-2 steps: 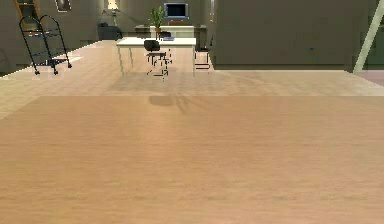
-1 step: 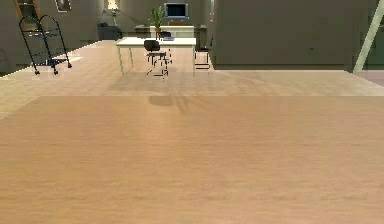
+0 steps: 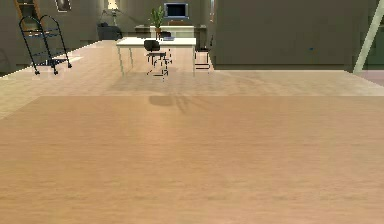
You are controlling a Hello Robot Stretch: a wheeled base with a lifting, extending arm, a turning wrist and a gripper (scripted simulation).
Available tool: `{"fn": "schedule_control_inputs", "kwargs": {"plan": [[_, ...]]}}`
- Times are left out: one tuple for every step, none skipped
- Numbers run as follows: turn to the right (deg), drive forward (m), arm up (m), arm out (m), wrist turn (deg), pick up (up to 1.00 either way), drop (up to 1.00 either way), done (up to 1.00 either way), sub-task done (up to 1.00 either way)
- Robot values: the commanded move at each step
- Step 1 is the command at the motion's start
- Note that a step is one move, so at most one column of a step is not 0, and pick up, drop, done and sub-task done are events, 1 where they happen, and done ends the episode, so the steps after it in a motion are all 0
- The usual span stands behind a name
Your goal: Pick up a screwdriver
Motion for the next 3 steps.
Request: {"fn": "schedule_control_inputs", "kwargs": {"plan": [[0.0,0.00,0.00,0.00,45.0,0.00,0.00,0.00,0.00],[0.0,0.00,0.00,0.00,45.0,0.00,0.00,0.00,0.00],[0.0,0.00,0.00,0.00,45.0,0.00,0.00,0.00,0.00]]}}
